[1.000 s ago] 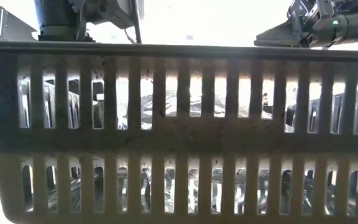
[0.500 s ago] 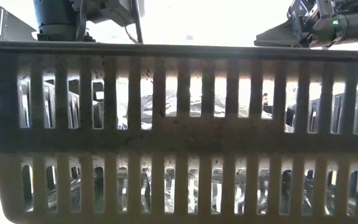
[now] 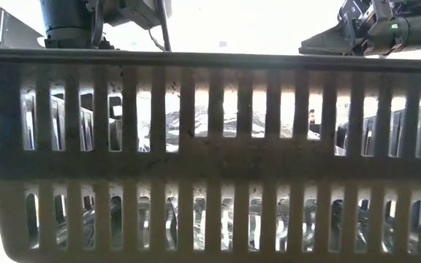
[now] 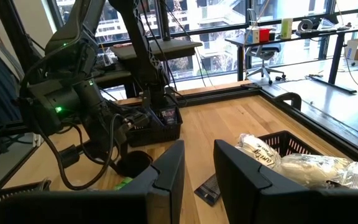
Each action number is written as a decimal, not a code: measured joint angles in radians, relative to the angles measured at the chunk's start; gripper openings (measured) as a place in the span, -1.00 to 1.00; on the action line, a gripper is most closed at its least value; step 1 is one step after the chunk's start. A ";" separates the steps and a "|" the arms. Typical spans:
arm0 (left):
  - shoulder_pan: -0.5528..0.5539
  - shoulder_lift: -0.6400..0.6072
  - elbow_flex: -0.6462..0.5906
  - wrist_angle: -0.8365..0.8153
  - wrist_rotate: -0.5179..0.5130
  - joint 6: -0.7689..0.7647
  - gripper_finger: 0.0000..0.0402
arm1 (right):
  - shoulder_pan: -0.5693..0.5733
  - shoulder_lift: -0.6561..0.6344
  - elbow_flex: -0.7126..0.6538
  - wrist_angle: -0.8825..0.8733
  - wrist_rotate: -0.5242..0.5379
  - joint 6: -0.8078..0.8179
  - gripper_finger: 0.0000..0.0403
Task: Pick & Place Travel size toiletries
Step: Put the left black brush into the bottom middle black bin
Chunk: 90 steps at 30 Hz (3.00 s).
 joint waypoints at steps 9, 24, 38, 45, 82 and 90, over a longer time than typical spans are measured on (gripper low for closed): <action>0.000 0.002 0.000 -0.057 -0.052 0.001 -0.93 | 0.000 0.000 0.000 0.000 0.000 0.000 -0.61; 0.000 0.006 0.135 -0.113 -0.070 0.167 -1.00 | 0.000 0.000 0.000 0.000 0.000 0.000 -0.61; 0.000 0.002 0.335 -0.201 -0.114 0.313 -1.00 | 0.000 0.000 0.000 0.000 0.000 0.000 -0.61; 0.018 0.002 0.338 -0.352 -0.157 0.309 -1.00 | 0.000 0.000 0.000 -0.001 0.000 0.000 -0.61; 0.151 -0.456 -0.333 0.500 0.064 0.589 -1.00 | 0.000 0.065 0.002 0.172 -0.027 0.120 -0.61; 0.157 -0.599 -0.497 0.618 0.083 0.562 -1.00 | 0.002 0.300 0.130 0.161 -0.064 0.216 -0.61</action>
